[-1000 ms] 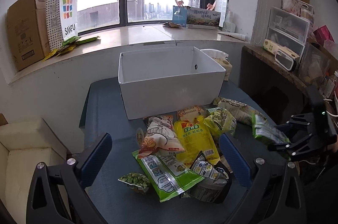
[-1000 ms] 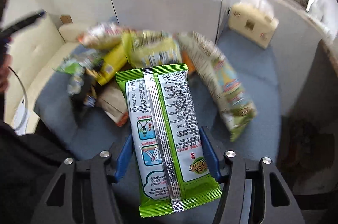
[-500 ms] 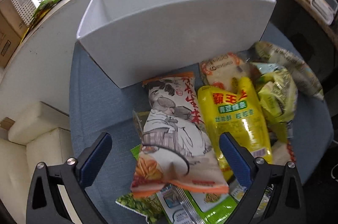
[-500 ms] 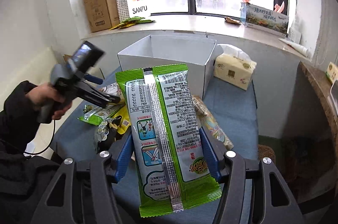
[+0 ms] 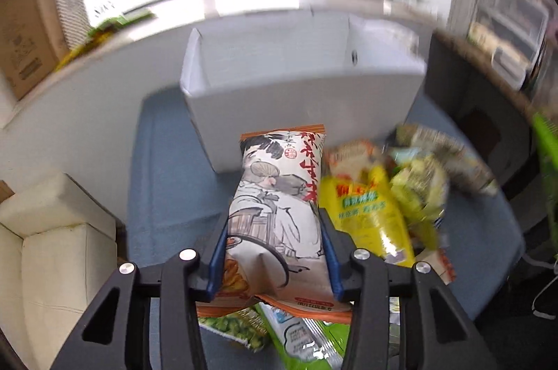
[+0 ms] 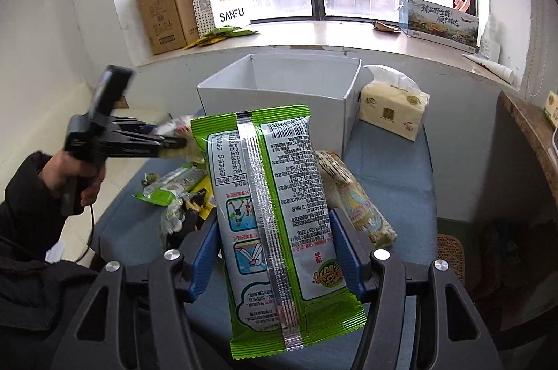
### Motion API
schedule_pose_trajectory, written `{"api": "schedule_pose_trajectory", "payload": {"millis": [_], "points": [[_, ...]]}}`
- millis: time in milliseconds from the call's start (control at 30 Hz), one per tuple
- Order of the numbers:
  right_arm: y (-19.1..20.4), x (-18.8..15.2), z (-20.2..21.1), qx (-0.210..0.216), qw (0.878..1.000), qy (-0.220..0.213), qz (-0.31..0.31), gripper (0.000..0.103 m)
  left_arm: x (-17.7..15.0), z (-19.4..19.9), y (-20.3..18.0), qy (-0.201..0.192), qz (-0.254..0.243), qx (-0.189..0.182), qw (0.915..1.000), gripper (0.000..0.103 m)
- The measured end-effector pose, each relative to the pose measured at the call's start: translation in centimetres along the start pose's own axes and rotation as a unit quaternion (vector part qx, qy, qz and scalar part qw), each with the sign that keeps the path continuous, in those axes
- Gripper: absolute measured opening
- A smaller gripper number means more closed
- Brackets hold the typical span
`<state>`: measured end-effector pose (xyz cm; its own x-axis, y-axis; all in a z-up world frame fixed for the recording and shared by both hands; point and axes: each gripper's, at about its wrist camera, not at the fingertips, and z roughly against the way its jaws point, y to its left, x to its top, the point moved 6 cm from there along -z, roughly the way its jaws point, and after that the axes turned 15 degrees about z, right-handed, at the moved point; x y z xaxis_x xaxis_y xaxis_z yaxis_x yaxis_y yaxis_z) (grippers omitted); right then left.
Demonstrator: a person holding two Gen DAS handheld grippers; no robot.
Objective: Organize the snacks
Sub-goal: 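Lower both held packets into the white box and open both tools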
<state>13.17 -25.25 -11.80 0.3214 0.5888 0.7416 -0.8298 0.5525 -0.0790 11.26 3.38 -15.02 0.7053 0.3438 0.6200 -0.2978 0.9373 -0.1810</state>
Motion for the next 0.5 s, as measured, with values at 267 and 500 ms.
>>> {"api": "schedule_pose_trajectory", "payload": {"millis": [267,500], "points": [[-1.6,5.2,-1.9,-0.019,0.997,-0.04,-0.056,0.065,6.4,7.8,0.0,-0.132,0.033,-0.056,0.989,0.05],[-4.7,13.7,-6.1,-0.028,0.992,-0.072,-0.102,0.065,13.7,5.3,-1.2,-0.147,0.057,-0.065,0.9853,0.05]]}}
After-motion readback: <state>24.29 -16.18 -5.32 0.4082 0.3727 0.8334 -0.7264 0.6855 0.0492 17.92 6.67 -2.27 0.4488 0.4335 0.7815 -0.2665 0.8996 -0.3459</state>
